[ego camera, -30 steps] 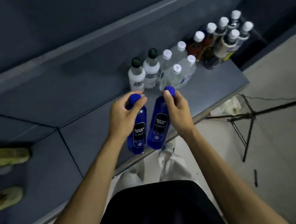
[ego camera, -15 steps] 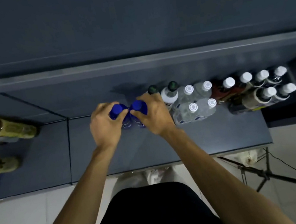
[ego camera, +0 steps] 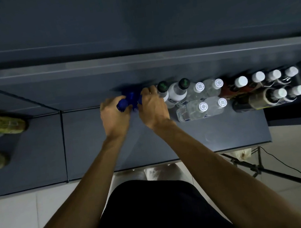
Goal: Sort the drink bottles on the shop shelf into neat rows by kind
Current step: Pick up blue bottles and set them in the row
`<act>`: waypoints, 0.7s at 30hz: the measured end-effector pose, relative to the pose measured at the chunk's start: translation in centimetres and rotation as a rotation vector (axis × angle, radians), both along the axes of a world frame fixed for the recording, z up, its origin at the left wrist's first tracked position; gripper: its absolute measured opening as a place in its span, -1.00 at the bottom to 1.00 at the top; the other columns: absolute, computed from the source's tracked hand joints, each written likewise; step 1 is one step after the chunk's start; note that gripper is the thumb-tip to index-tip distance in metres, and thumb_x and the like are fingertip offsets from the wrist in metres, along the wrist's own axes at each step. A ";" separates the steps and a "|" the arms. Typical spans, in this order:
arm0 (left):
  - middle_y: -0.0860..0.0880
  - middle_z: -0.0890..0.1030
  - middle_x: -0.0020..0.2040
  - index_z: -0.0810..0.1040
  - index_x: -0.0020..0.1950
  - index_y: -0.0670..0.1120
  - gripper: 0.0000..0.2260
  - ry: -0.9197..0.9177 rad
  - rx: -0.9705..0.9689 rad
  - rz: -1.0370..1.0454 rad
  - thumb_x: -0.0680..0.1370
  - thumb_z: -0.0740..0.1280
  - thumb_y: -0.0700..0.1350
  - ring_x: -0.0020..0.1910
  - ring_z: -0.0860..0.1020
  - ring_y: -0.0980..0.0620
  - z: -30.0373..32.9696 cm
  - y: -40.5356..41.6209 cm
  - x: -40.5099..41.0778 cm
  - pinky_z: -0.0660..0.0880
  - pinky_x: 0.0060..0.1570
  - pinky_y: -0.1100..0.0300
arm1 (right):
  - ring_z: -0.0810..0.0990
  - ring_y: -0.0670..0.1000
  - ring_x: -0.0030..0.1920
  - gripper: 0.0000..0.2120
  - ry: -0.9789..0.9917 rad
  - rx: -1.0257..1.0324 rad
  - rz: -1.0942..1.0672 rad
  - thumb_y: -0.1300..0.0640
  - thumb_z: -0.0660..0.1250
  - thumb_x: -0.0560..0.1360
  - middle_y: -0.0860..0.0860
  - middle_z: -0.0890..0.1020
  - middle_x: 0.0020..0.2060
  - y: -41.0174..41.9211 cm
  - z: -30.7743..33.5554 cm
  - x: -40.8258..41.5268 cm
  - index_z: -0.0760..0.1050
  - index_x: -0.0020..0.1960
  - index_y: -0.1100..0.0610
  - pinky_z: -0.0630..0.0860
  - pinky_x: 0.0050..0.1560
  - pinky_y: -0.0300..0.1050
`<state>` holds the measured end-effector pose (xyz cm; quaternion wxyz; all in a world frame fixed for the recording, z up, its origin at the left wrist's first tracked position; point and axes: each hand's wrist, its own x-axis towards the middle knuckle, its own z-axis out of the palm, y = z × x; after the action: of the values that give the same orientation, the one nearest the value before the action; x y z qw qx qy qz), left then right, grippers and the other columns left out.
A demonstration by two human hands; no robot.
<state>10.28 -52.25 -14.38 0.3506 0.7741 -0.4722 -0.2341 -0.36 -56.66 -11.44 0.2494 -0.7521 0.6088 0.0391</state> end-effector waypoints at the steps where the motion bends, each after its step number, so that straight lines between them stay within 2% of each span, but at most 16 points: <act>1: -0.12 0.56 -0.37 0.60 -0.29 -0.21 -0.91 -0.001 -0.015 0.006 0.30 0.44 -0.37 -0.33 0.48 -0.07 0.1 0.0 0.0 0.41 -0.30 0.11 | 0.57 0.24 0.09 -0.64 0.024 -0.009 -0.002 0.21 0.27 0.57 0.21 0.32 0.34 -0.2 0.2 0.4 0.32 0.31 0.30 0.49 -0.07 -0.01; 4: -0.13 0.59 -0.29 0.61 -0.22 -0.22 -0.89 0.025 -0.043 0.032 0.31 0.44 -0.38 -0.24 0.51 -0.08 0.0 -0.2 0.4 0.45 -0.23 0.08 | 0.58 0.26 0.06 -0.64 0.047 -0.049 0.024 0.25 0.27 0.55 0.22 0.31 0.31 -0.5 0.1 1.1 0.31 0.31 0.30 0.41 -0.17 -0.01; 6: -0.15 0.60 -0.24 0.62 -0.18 -0.23 -0.86 0.049 -0.050 0.034 0.32 0.40 -0.39 -0.21 0.52 -0.04 -0.2 -0.9 0.6 0.44 -0.20 0.11 | 0.56 0.27 0.09 -0.63 0.074 -0.049 0.052 0.29 0.29 0.53 0.22 0.31 0.31 -0.5 -0.2 1.5 0.32 0.30 0.29 0.38 -0.17 -0.02; 9: -0.18 0.59 -0.12 0.62 -0.10 -0.21 -0.83 0.080 -0.016 0.010 0.34 0.39 -0.37 -0.14 0.51 -0.02 -0.7 -2.0 1.0 0.38 -0.17 0.37 | 0.58 0.28 0.07 -0.67 0.081 -0.043 0.032 0.32 0.27 0.53 0.21 0.33 0.28 -0.9 -0.6 1.9 0.32 0.27 0.26 0.43 -0.15 0.01; 10: -0.18 0.58 -0.10 0.62 -0.10 -0.21 -0.83 0.074 -0.008 -0.005 0.34 0.40 -0.36 -0.13 0.51 -0.02 -0.9 -2.0 1.3 0.35 -0.16 0.42 | 0.59 0.26 0.07 -0.66 0.096 -0.040 0.028 0.31 0.28 0.53 0.21 0.33 0.28 -1.0 -0.5 2.1 0.32 0.28 0.25 0.46 -0.12 0.02; 13: -0.18 0.59 -0.03 0.62 -0.01 -0.20 -0.76 0.052 0.016 -0.059 0.34 0.40 -0.36 -0.04 0.53 -0.11 -1.5 -1.7 1.9 0.34 -0.06 0.40 | 0.58 0.24 0.11 -0.62 0.122 -0.032 0.004 0.27 0.28 0.54 0.20 0.29 0.31 -1.0 -0.4 2.3 0.28 0.32 0.23 0.50 -0.05 0.01; 16: -0.25 0.55 0.13 0.56 0.18 -0.25 -0.60 0.128 0.010 -0.056 0.35 0.35 -0.44 0.12 0.51 -0.16 -1.4 -0.9 2.1 0.24 0.05 0.61 | 0.57 0.23 0.13 -0.57 0.092 -0.024 -0.044 0.27 0.32 0.51 0.19 0.27 0.32 -0.5 -0.5 2.4 0.27 0.33 0.22 0.52 -0.02 0.01; 18: -0.26 0.51 0.21 0.51 0.26 -0.26 -0.56 0.185 0.033 -0.046 0.39 0.32 -0.45 0.19 0.48 -0.14 -0.9 -0.4 2.3 0.25 0.10 0.57 | 0.56 0.23 0.14 -0.57 0.072 -0.017 -0.077 0.28 0.33 0.51 0.18 0.29 0.30 -0.1 -0.6 2.5 0.28 0.32 0.21 0.52 0.01 0.01; 21: -0.20 0.47 0.32 0.42 0.37 -0.22 -0.52 0.224 0.051 -0.081 0.44 0.31 -0.41 0.29 0.44 -0.12 0.0 0.4 2.5 0.32 0.27 0.25 | 0.56 0.25 0.13 -0.63 0.029 -0.018 -0.102 0.22 0.29 0.55 0.19 0.30 0.28 0.0 -0.3 2.4 0.29 0.31 0.21 0.49 -0.02 0.04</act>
<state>12.77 -51.80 -14.40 0.3717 0.7320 -0.4551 -0.3448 2.02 -56.64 -11.70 0.2357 -0.7218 0.6500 0.0319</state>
